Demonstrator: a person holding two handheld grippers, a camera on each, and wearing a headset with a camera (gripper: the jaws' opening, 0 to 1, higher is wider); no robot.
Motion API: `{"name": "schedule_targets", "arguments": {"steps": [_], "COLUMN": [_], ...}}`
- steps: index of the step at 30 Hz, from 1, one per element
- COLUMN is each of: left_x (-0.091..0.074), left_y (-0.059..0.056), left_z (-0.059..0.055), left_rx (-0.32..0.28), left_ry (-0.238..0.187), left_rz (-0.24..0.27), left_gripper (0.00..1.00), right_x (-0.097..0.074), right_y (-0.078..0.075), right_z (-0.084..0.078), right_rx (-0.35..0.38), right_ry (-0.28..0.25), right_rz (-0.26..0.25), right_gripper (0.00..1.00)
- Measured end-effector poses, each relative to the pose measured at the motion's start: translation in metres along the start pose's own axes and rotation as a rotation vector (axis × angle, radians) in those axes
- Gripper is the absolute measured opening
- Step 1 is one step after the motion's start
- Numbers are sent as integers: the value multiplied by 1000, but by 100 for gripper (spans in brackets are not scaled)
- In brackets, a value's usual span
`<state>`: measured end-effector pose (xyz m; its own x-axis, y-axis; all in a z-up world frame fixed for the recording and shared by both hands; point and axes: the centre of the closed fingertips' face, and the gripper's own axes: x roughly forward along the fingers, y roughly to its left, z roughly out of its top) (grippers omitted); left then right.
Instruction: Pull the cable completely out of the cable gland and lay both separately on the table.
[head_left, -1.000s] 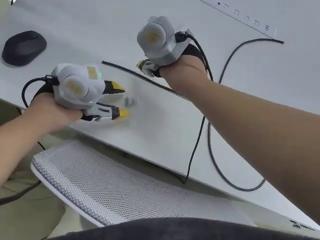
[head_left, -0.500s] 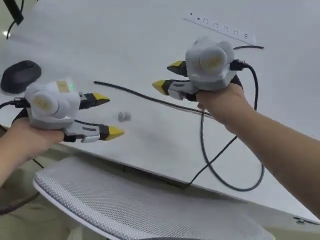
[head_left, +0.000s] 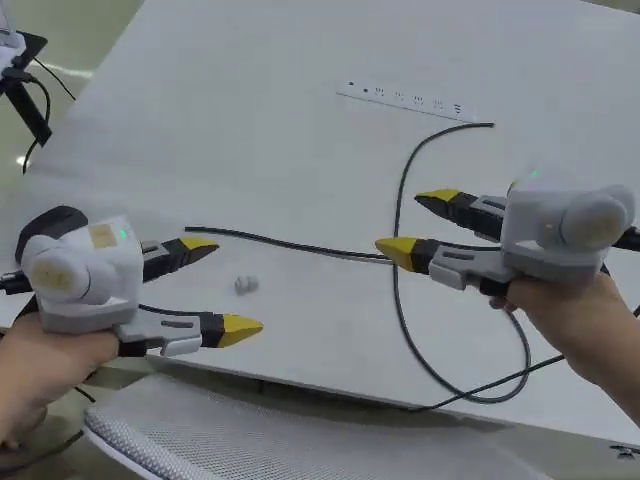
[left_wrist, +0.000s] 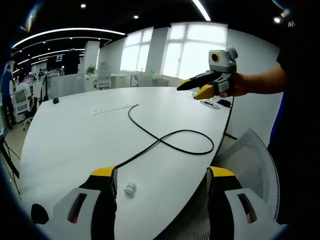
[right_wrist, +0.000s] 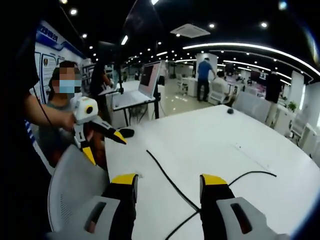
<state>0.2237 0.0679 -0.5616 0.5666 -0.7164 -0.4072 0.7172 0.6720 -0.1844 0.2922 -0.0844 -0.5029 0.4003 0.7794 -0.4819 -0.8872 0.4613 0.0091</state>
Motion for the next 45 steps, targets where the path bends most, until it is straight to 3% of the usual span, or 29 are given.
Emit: {"name": "schedule_targets", "arguments": {"steps": [6, 9, 11, 15, 18, 24, 26, 30, 34, 38, 45], "left_x": [-4, -3, -2, -2, -3, -4, -5, -7, -9, -10, -9], "left_y": [-7, -14, -19, -27, -30, -38, -38, -38, -38, -34, -34], "left_z": [17, 17, 12, 13, 14, 10, 9, 2, -1, -6, -8], "left_rx": [-17, -7, 7, 18, 41, 63, 63, 58, 45, 43, 18], "left_ry": [-35, -28, -1, 0, -11, -14, -20, 17, 26, 55, 68], "left_rz": [0, -12, -25, -29, -26, -36, -40, -39, -30, -21, -24], "left_gripper": [78, 81, 84, 87, 89, 94, 97, 99, 99, 99, 99], "right_x": [-46, -59, -66, -78, -81, -83, -84, -83, -82, -81, -83], "right_y": [4, 9, 14, 22, 29, 46, 46, 46, 48, 48, 45], "right_z": [-32, -48, -59, -71, -78, -100, -102, -104, -114, -109, -110], "right_rx": [110, 151, 172, 205, 205, 140, 155, 172, 151, 184, 162], "right_ry": [-31, -40, -37, -70, -80, -18, -23, -14, 49, 22, 45], "right_rz": [-4, -11, -14, -24, -23, 1, 5, -4, -7, 0, -5], "right_gripper": [57, 61, 64, 68, 72, 79, 82, 85, 85, 90, 92]}}
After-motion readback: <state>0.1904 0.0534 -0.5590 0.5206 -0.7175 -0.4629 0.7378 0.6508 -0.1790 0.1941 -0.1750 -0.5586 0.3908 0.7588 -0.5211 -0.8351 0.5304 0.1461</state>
